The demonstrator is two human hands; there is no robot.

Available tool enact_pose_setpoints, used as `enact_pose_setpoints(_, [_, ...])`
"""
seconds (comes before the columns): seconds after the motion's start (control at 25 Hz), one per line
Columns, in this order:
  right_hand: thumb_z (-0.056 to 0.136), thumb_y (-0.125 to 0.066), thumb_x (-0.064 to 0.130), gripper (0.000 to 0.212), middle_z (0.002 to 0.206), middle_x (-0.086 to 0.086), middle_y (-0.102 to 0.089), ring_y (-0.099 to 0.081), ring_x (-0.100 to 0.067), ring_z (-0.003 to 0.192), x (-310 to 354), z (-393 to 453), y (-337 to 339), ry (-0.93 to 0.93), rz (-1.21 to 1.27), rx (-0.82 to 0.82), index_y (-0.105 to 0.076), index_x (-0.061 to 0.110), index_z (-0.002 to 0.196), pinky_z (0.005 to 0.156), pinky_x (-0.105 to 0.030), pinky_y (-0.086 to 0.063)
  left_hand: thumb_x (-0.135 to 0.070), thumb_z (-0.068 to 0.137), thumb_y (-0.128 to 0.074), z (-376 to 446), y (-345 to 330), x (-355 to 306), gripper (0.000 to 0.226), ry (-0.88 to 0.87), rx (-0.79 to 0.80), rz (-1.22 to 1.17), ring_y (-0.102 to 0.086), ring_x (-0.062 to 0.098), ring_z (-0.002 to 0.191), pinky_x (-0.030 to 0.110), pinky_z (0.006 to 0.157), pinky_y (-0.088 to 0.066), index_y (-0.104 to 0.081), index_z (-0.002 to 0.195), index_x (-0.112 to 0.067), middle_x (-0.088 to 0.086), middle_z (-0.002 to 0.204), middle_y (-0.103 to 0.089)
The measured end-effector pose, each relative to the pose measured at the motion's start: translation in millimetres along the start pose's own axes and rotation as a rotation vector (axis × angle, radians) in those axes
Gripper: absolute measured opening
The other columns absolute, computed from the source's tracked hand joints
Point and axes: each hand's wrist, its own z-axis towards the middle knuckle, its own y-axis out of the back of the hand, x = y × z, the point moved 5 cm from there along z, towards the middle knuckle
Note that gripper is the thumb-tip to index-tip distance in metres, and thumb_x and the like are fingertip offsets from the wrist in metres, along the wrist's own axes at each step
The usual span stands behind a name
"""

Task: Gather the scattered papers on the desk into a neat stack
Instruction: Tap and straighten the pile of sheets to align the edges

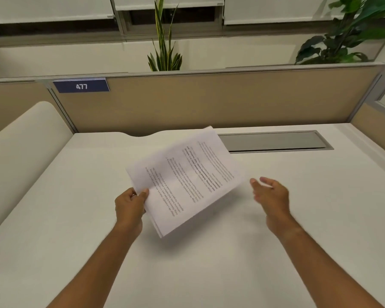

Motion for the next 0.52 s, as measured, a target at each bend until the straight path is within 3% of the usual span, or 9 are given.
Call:
enact_pose_setpoints(0.12, [0.087, -0.073, 0.028, 0.035, 0.097, -0.01, -0.07, -0.069, -0.024, 0.089, -21, -30, -38, -0.22, 0.173, 0.296, -0.064, 0.003, 0.111, 0.078, -0.032, -0.059, 0.001, 0.091, -0.06, -22, -11, 15, 0.015, 0.052, -0.064, -0.14, -0.063, 0.026, 0.084, 0.034, 0.073, -0.056, -0.066, 0.083, -0.01, 0.006, 0.085, -0.068])
enact_pose_setpoints(0.2, [0.092, -0.068, 0.022, 0.026, 0.102, -0.01, -0.076, -0.073, -0.025, 0.096, -20, -40, -55, -0.236, 0.269, 0.408, -0.068, 0.003, 0.108, 0.075, -0.031, -0.061, 0.001, 0.093, -0.058, -37, -19, 20, 0.016, 0.061, -0.072, -0.205, -0.066, 0.023, 0.081, 0.027, 0.062, -0.057, -0.065, 0.085, -0.011, 0.004, 0.086, -0.07])
enact_pose_setpoints(0.36, [0.093, -0.062, 0.006, 0.015, 0.102, -0.01, -0.078, -0.075, -0.024, 0.092, -3, -35, -59, -0.138, 0.333, 0.353, -0.07, 0.001, 0.106, 0.068, -0.03, -0.061, 0.0, 0.094, -0.056, -63, -29, 29, 0.019, 0.141, 0.059, -0.318, -0.075, 0.017, 0.083, 0.029, 0.065, -0.061, -0.067, 0.098, -0.015, -0.002, 0.09, -0.078])
enact_pose_setpoints(0.52, [0.091, -0.063, 0.003, 0.013, 0.097, -0.01, -0.078, -0.076, -0.024, 0.086, 22, -22, -44, 0.003, 0.199, 0.394, -0.071, 0.002, 0.101, 0.065, -0.029, -0.06, 0.003, 0.089, -0.058, -62, -10, 20, 0.021, 0.097, 0.261, -0.188, -0.071, 0.027, 0.091, 0.032, 0.07, -0.06, -0.067, 0.105, -0.008, 0.006, 0.097, -0.077])
